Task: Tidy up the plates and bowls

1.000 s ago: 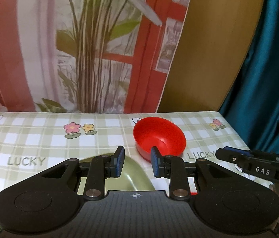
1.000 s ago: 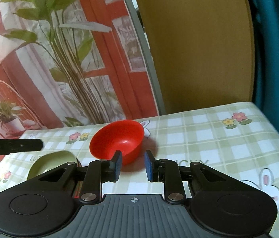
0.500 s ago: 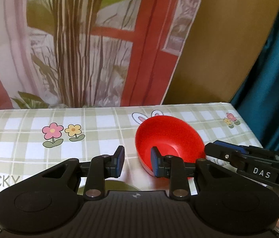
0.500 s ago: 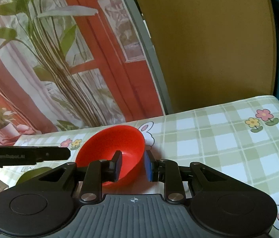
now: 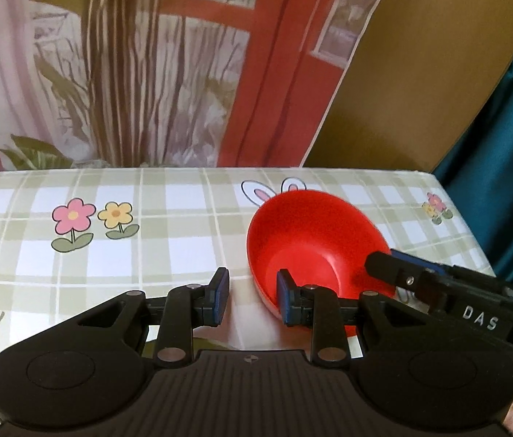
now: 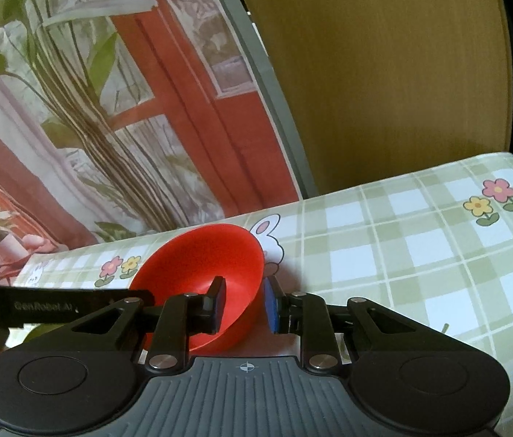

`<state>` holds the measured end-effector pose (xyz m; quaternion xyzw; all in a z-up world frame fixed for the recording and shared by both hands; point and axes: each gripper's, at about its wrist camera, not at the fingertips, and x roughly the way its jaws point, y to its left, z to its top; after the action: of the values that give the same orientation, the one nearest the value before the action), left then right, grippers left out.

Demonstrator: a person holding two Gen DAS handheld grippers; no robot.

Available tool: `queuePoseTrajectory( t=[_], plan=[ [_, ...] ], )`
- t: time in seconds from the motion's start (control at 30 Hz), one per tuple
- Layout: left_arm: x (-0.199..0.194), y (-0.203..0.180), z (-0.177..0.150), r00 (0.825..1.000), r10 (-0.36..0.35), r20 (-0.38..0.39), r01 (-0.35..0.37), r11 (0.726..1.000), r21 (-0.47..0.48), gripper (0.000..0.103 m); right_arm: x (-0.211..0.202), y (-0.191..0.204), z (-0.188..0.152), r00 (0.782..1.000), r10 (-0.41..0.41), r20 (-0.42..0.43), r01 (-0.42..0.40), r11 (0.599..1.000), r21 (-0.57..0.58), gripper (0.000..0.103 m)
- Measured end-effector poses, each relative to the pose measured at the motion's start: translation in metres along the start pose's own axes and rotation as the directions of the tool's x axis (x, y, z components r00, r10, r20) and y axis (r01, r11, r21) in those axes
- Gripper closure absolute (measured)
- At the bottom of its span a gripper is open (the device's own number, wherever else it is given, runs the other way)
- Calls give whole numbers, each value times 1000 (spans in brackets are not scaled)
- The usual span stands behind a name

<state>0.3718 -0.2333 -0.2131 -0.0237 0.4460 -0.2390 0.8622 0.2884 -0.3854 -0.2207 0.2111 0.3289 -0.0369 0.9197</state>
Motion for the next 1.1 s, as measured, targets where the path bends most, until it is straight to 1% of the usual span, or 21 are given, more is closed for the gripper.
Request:
queuePoseTrajectory(
  t=[0.07,0.13,0.17,0.2,0.3,0.6,0.8,1.1],
  plan=[
    [1,0,-1,1000,-2,2,2,1000,-2,75,1,0,-1,1000,-1,-2,1,1000,5,82],
    [3,1,0,1000,-10,2,10,1000,-6,79,2,-1,-2,1000,-4,-5,4,1000,11,85],
    [3,1,0,1000,-20,3,20,1000,-6,84,2,-1,-2,1000,-3,-6,3,1000,16,89],
    [3,0,0,1000,-26,6,26,1000,-3,89,1,-2,-2,1000,-3,-7,3,1000,22,91],
    [1,-5,-1,1000,7,20,-7,1000,8,90,-1,0,-2,1000,-6,-5,6,1000,26,94],
    [-24,-15,-2,999,-17,47,17,1000,7,90,-25,5,5,1000,-17,22,16,999,45,94],
    [-46,-25,-7,997,-1,73,-1,999,33,90,-47,15,6,999,-20,42,18,998,57,94],
    [-77,-30,-19,995,4,99,-8,999,40,90,-76,31,0,998,-24,51,20,998,67,94]
  ],
)
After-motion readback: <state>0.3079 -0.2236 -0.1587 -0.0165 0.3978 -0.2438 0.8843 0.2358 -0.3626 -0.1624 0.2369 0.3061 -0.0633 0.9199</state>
